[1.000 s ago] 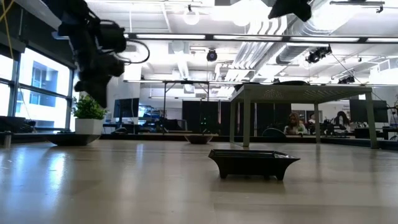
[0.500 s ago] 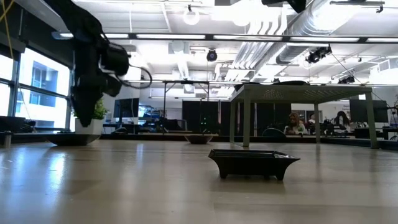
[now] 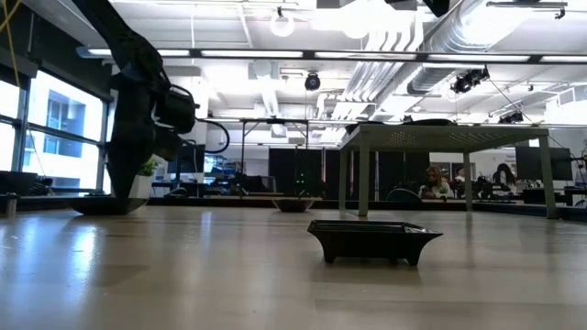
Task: Pick & Place Mini shaped plates
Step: Stack the leaf-shaped plate on top of the leaf-shaped plates on the shelf
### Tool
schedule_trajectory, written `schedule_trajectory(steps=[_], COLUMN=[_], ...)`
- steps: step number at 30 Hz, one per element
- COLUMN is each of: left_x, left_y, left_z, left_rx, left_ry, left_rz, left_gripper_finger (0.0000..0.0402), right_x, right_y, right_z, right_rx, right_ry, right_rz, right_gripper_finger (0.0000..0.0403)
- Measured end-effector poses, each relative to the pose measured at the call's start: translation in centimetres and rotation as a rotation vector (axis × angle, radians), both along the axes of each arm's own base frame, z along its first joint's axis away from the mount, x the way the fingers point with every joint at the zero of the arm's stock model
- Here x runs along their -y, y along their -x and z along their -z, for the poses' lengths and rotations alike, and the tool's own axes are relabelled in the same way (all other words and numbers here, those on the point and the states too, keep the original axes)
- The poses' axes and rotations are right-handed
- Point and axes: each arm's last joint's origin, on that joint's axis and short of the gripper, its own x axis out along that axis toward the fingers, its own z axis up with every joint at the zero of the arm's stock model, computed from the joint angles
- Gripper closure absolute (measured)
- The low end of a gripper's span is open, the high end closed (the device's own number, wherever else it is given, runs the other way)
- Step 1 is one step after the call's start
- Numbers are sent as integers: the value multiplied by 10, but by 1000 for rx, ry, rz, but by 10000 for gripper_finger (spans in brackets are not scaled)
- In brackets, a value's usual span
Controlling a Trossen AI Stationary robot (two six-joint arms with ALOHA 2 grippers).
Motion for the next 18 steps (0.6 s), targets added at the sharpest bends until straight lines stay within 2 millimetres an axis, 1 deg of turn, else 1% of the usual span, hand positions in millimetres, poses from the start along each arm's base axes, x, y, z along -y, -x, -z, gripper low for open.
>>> schedule_trajectory(steps=[4,6,9,13,16,18], left_x=[2,3,4,7,9,10], left_y=[1,1,2,1,0,-2], left_z=[0,-1,-2,-11,-23,-36], left_rx=[10,13,19,97,189,276], left_ry=[35,52,77,122,152,144], left_rz=[-2,-6,-37,-122,-222,-286], left_gripper_finger=[378,395,390,399,398,400], right_x=[0,0,0,-1,-1,-1], right_y=[0,0,0,0,0,-3], right_z=[0,0,0,0,0,2], right_rx=[1,2,4,20,40,52], right_ry=[-3,-6,-15,-61,-118,-169], right_rz=[1,2,-8,7,38,73], right_gripper_finger=[398,400,401,396,394,393])
